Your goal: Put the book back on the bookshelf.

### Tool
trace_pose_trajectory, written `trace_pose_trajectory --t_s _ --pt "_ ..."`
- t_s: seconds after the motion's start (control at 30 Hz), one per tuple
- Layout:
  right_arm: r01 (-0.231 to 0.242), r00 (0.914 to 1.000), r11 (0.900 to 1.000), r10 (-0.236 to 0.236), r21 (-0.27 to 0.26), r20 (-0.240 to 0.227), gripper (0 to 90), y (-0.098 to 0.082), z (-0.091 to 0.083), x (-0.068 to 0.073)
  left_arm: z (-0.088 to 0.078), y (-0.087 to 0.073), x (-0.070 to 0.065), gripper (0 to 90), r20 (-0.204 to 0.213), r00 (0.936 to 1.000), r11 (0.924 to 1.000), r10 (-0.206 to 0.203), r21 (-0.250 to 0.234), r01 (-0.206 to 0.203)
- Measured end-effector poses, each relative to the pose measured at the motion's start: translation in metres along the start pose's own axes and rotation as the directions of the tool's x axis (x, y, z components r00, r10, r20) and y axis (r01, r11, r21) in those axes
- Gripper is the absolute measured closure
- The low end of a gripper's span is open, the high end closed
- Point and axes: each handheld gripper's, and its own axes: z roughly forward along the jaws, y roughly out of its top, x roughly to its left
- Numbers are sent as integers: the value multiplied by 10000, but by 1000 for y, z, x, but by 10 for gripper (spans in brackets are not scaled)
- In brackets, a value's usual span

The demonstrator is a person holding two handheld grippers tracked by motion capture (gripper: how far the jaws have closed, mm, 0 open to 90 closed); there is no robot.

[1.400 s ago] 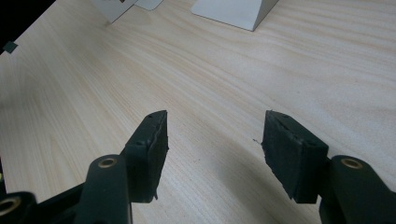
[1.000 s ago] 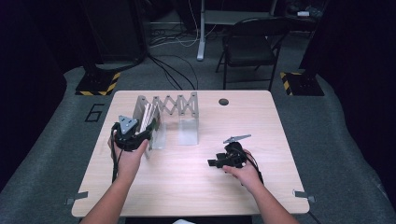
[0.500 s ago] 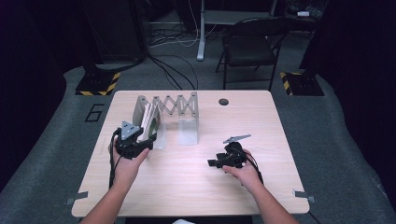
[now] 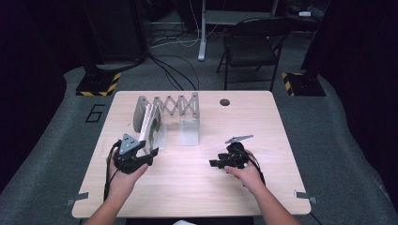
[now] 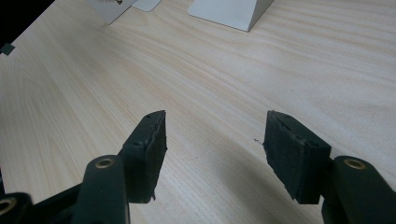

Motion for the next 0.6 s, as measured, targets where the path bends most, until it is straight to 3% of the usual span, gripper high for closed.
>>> trace_pose_trajectory --t_s 0.17,0.43,0.6 --pt "11 10000 10000 -11 38 32 393 0 0 0 0 -9 -6 416 367 9993 9998 69 202 -76" --pt "21 10000 10000 -21 9 36 393 0 0 1 1 -23 -15 415 812 9954 9972 499 510 -542" --pt "51 10000 10000 -51 7 67 393 0 0 0 6 -39 -19 414 1094 9931 9971 435 575 -500"
